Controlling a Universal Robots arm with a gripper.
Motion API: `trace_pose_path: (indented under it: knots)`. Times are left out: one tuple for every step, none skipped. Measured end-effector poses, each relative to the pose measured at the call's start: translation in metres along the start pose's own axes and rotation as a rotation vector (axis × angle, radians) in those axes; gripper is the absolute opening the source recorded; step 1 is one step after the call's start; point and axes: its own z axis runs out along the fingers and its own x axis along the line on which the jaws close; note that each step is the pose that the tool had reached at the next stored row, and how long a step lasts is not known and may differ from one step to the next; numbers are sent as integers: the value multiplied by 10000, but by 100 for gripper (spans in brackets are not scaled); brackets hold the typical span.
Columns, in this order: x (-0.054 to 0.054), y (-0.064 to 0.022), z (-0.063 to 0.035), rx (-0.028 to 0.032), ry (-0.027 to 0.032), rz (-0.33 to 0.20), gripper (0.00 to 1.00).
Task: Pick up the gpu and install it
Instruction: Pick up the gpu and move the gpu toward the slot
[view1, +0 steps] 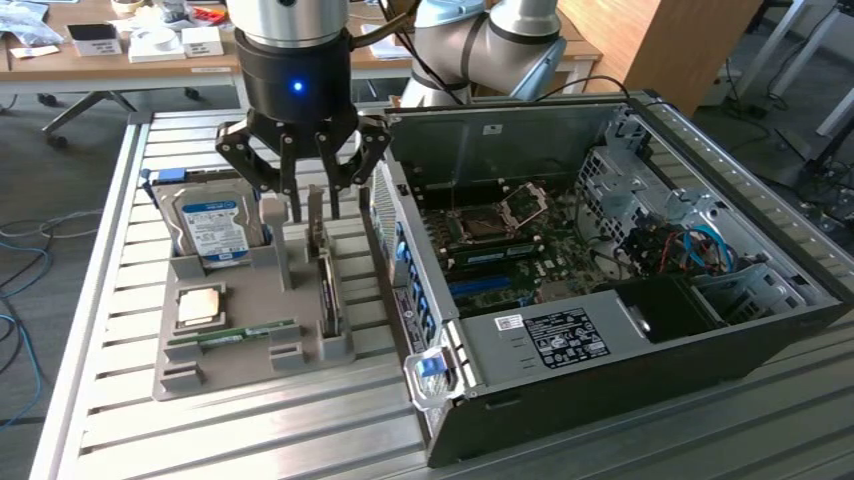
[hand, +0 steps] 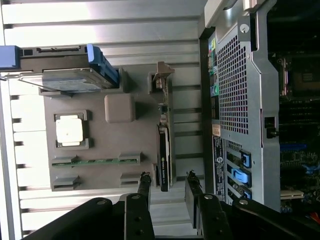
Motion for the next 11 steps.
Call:
trace_pose_path:
  knots:
    - [0, 0, 5, -2, -2, 0, 42]
    - [0, 0, 11, -1, -1, 0, 42]
    - [1, -1, 17, 1, 1, 0, 42]
    - [1, -1, 26, 0, -1, 0, 42]
    - [1, -1, 35, 0, 0, 0, 42]
    - [1, -2, 43, 1, 1, 0, 42]
    - [1, -2, 53, 1, 0, 0, 42]
    - [2, -2, 63, 1, 1, 0, 42]
    - [2, -3, 74, 1, 1, 0, 42]
    - [2, -3, 86, 0, 1, 0, 42]
    - [2, -4, 100, 2, 1, 0, 42]
